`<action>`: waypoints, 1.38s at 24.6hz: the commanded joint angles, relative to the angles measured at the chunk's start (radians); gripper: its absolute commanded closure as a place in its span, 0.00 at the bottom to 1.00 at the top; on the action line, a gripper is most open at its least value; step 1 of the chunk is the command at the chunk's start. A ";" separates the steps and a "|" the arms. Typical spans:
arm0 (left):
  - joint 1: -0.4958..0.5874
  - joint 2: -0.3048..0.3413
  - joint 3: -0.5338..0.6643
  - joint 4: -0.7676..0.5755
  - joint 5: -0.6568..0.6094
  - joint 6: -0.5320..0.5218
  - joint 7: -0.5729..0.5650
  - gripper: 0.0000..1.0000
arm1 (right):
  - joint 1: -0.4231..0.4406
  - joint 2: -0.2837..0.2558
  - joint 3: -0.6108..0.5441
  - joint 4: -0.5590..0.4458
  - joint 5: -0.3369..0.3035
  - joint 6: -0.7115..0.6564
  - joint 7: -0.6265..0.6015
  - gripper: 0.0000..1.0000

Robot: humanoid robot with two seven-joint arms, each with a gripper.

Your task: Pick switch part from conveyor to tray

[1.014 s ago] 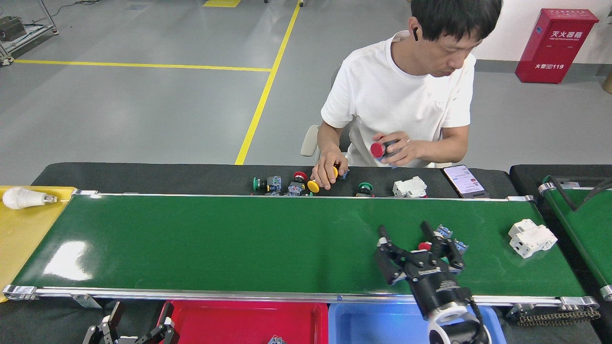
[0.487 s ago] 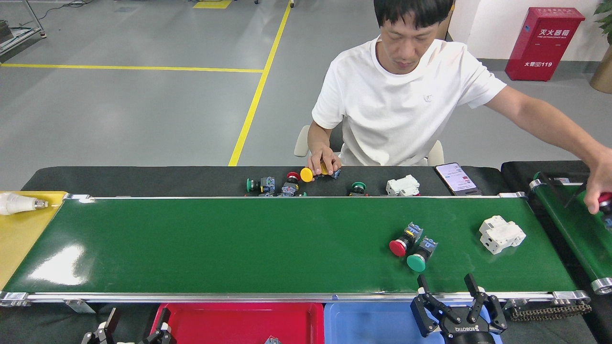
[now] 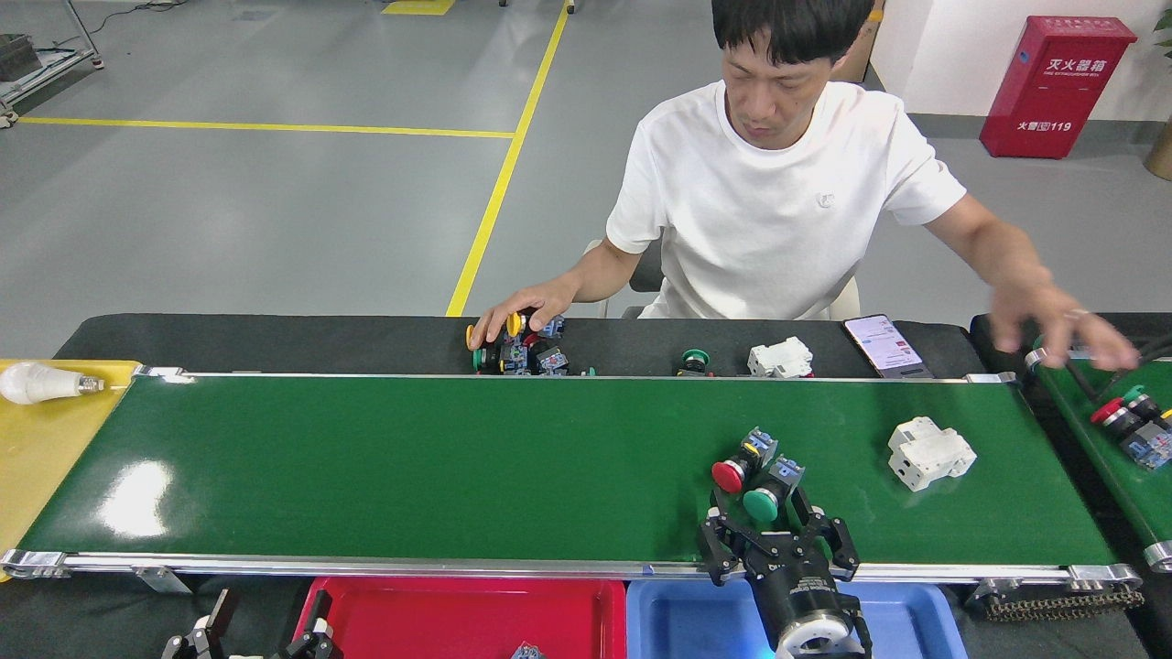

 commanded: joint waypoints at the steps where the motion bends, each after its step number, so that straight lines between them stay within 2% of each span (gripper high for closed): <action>1: -0.004 0.000 0.001 -0.013 -0.001 -0.002 0.005 0.00 | -0.045 0.009 0.004 0.025 -0.003 0.018 0.000 0.07; 4: -0.009 0.001 -0.001 -0.013 -0.001 -0.003 0.004 0.00 | -0.082 0.006 0.007 0.073 -0.009 0.019 0.000 0.31; 5: -0.010 0.001 -0.001 -0.013 -0.001 -0.003 0.004 0.00 | -0.094 0.004 0.007 0.082 -0.009 0.018 0.000 0.52; 6: -0.010 0.001 -0.001 -0.013 -0.001 -0.003 0.004 0.00 | -0.103 0.001 0.010 0.088 -0.009 0.010 0.001 0.68; 7: -0.012 0.001 -0.001 -0.013 -0.001 -0.003 0.004 0.00 | -0.105 0.001 0.017 0.089 -0.011 -0.001 0.001 0.70; 9: -0.013 0.001 -0.001 -0.013 -0.001 -0.003 0.004 0.00 | -0.105 -0.003 0.022 0.089 -0.011 -0.022 0.001 0.82; 11: -0.013 0.001 -0.001 -0.013 -0.001 -0.003 0.004 0.00 | -0.103 -0.003 0.022 0.085 -0.011 -0.050 0.001 0.87; 16: -0.012 0.001 0.001 -0.013 -0.001 -0.003 0.004 0.00 | -0.102 -0.003 0.022 0.057 -0.012 -0.070 0.001 0.89; 22: -0.005 0.001 0.001 -0.013 0.001 -0.003 0.007 0.00 | -0.031 -0.006 0.023 -0.095 -0.048 -0.146 0.021 0.92; 25: -0.015 0.000 0.001 -0.013 0.002 -0.011 0.010 0.00 | 0.081 -0.005 0.068 -0.245 -0.049 -0.267 0.054 0.91; 27: -0.021 0.001 -0.001 -0.013 0.002 -0.025 0.010 0.00 | 0.145 -0.002 0.114 -0.276 -0.049 -0.386 0.073 0.90; 29: -0.036 0.003 -0.011 -0.013 0.001 -0.037 0.004 0.00 | 0.176 -0.003 0.160 -0.274 -0.049 -0.467 0.075 0.83; 30: -0.048 0.008 -0.027 -0.013 0.001 -0.039 0.002 0.00 | 0.191 -0.008 0.189 -0.271 -0.049 -0.502 0.074 0.74; 31: -0.058 0.017 -0.050 -0.013 0.001 -0.042 0.002 0.00 | 0.202 -0.011 0.217 -0.266 -0.049 -0.533 0.074 0.53; 32: -0.067 0.021 -0.071 -0.013 -0.001 -0.042 0.002 0.00 | 0.210 -0.012 0.235 -0.263 -0.049 -0.562 0.074 0.18; 33: -0.084 0.028 -0.090 -0.013 -0.001 -0.042 0.002 0.00 | 0.211 -0.012 0.247 -0.257 -0.049 -0.608 0.075 0.00; 34: -0.102 0.038 -0.103 -0.013 -0.002 -0.045 0.000 0.00 | 0.210 -0.014 0.247 -0.253 -0.051 -0.650 0.075 0.00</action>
